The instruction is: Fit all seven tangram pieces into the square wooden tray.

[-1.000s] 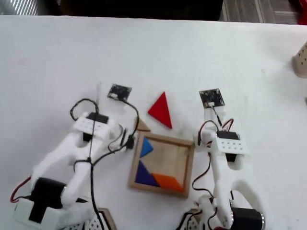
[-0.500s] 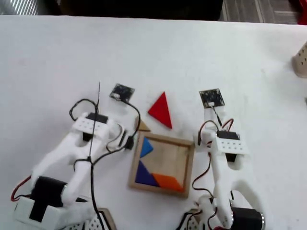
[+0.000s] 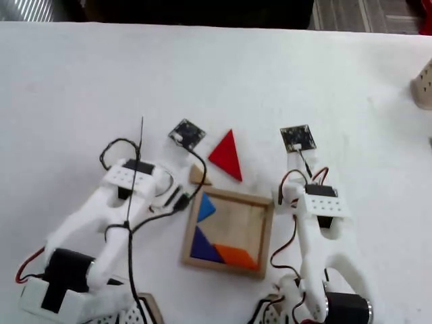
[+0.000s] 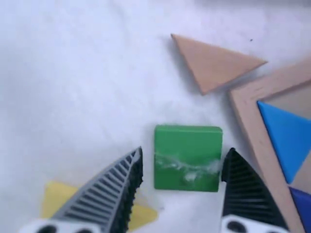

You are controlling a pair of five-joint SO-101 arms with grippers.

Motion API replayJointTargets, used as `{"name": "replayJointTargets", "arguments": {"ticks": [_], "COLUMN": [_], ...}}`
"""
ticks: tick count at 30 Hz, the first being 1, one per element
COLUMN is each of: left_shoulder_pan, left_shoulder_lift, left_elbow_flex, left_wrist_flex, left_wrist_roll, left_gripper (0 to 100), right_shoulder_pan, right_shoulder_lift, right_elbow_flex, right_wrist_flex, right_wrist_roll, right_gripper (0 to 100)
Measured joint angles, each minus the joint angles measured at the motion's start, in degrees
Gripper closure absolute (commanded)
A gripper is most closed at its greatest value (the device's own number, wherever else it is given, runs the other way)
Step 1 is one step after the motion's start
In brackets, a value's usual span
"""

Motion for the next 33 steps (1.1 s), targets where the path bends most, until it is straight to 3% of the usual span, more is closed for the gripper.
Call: {"name": "replayJointTargets", "arguments": {"ticks": [5, 10, 15, 25, 29, 33], "left_shoulder_pan": [1.9, 3.0, 4.7, 4.9, 4.7, 2.9], "left_shoulder_lift": [0.0, 0.0, -0.2, -0.2, -0.2, -1.3], "left_elbow_flex": [0.0, 0.0, -0.1, -0.2, -1.2, -7.5], "left_wrist_flex": [0.0, 1.4, 1.1, 1.4, 2.7, 12.8], "left_wrist_roll": [-5.1, -6.6, -10.0, -10.1, -10.1, -10.1], "left_gripper": [76, 98, 96, 98, 84, 68], "right_shoulder_pan": [0.0, -0.1, 0.0, 0.0, 0.0, 0.0], "right_shoulder_lift": [0.0, 0.0, 0.0, 0.0, 0.0, 0.0], "right_elbow_flex": [0.0, 0.0, 0.0, 0.0, 0.0, 0.0], "right_wrist_flex": [0.0, 0.0, 0.0, 0.0, 0.0, 0.0], "right_wrist_roll": [0.0, 0.0, 0.0, 0.0, 0.0, 0.0], "right_gripper": [87.9, 87.9, 87.9, 87.9, 87.9, 87.9]}}
